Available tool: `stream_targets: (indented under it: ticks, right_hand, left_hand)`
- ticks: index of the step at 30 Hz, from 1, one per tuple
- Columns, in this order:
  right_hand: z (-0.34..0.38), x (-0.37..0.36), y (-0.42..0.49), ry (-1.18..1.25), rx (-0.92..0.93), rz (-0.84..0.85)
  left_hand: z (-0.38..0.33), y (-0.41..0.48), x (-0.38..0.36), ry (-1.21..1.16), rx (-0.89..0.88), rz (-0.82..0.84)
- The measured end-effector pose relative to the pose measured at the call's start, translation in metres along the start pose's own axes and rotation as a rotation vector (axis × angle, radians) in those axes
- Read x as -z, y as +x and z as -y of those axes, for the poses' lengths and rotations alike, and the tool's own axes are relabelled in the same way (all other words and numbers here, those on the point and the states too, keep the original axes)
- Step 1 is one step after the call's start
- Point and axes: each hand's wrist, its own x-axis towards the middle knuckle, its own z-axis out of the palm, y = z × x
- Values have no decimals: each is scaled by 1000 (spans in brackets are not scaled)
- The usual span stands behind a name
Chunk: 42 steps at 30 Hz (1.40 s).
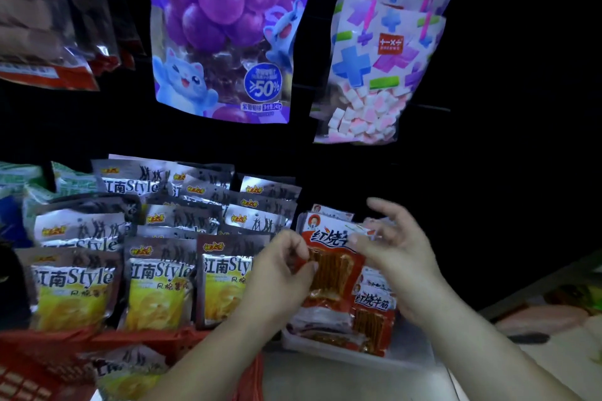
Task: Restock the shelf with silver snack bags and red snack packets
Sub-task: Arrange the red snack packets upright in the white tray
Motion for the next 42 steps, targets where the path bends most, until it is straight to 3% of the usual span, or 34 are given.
stream_targets:
  ticks: [6,11,16,20,23,26,29,35,39,42]
  right_hand:
    - [-22,1,70,-648,193,239]
    - [-85,-12,103,-724,235,129]
    - [-136,-23,102,-763,77,287]
    - [-131,-14,96,-1054,79,300]
    - [-123,-6,95,-1070,131,307]
    - [-120,-2,83,-1011,116,508]
    - [-126,-1,73,-1136,219,642]
    - [-138,1,83,-1275,252,610]
    - [-139,-10,85,-942,-6,747]
    - [-141,-23,79,-842,-223,817]
  left_hand:
    - [28,52,-6,182,26,13]
    - [66,93,1,279,82,-30]
    - [98,99,-7,217,117,-14]
    - [113,91,-11,169,129,20]
    - [113,81,-11,187,156,43]
    - [110,73,-12,166,175,60]
    - [105,65,-12,166,199,115]
    - [99,62,-10,185,227,274]
    - [98,69,-12,171,245,254]
    - [103,71,-12,201,255,216]
